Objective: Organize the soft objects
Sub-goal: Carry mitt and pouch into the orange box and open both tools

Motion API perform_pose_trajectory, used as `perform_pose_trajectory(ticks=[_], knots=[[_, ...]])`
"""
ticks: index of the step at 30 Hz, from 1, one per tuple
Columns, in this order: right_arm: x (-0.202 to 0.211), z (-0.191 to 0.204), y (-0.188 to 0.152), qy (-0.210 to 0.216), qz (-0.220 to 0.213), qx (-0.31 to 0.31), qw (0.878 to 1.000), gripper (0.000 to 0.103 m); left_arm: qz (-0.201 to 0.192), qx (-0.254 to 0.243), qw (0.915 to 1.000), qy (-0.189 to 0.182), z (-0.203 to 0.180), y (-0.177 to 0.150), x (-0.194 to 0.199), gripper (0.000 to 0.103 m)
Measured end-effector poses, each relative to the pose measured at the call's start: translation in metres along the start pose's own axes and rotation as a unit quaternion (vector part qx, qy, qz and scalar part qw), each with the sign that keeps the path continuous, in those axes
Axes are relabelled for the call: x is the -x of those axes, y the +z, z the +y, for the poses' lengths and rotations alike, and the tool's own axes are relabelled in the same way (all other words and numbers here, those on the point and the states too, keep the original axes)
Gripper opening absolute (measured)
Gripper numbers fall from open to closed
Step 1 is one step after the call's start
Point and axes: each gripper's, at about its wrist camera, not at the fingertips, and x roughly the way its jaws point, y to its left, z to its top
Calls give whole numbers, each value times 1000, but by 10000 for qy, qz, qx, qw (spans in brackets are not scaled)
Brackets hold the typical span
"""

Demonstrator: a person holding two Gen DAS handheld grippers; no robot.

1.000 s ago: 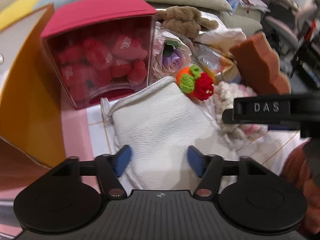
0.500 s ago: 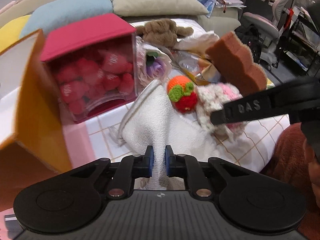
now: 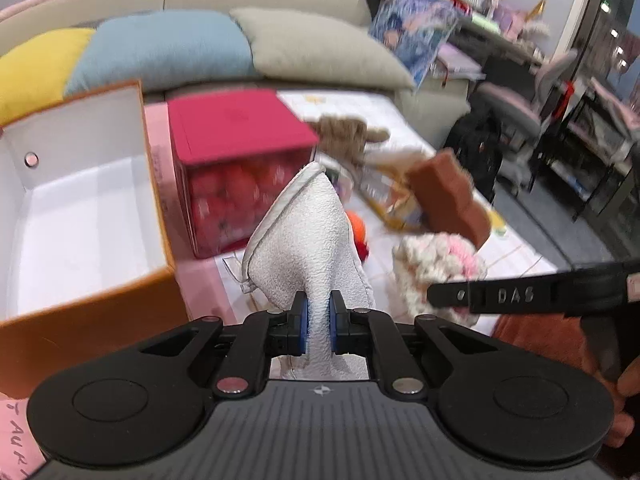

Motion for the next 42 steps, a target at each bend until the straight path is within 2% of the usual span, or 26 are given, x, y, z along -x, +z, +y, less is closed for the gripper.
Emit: perform_pose_trajectory(ticks=[5,11,18,22,26,28,30,37,42], knots=[[24,21,3,-16,-432,467,9980,39,-446,108,9989,27,3,7,26,11],[43,49,7,7,-880,1111,9899,39,-956,311,9948,179,16,19,60,11],[49,89,20,444,-1157,1627,9789,39,-1280,660,9875,637,49,29,92,11],[53,126,29,844,-1349,2138,9638,39,-1298,850,9831,972,73,36,104,11],[46,168,40,1256,-1389,2753,9429,39,-1096,960,9807,1306,97,45,105,11],[38,190,43,1384,-1345,3096,9311,39,-965,952,9810,1390,110,49,100,11],[26,208,49,1444,-1192,3319,9245,39,-745,948,9822,1440,123,53,91,11],[-34,244,66,1410,-102,3540,9245,40,52,900,9852,1459,159,49,56,11],[-65,250,72,1225,324,3644,9226,41,577,474,9845,1586,170,44,33,12]])
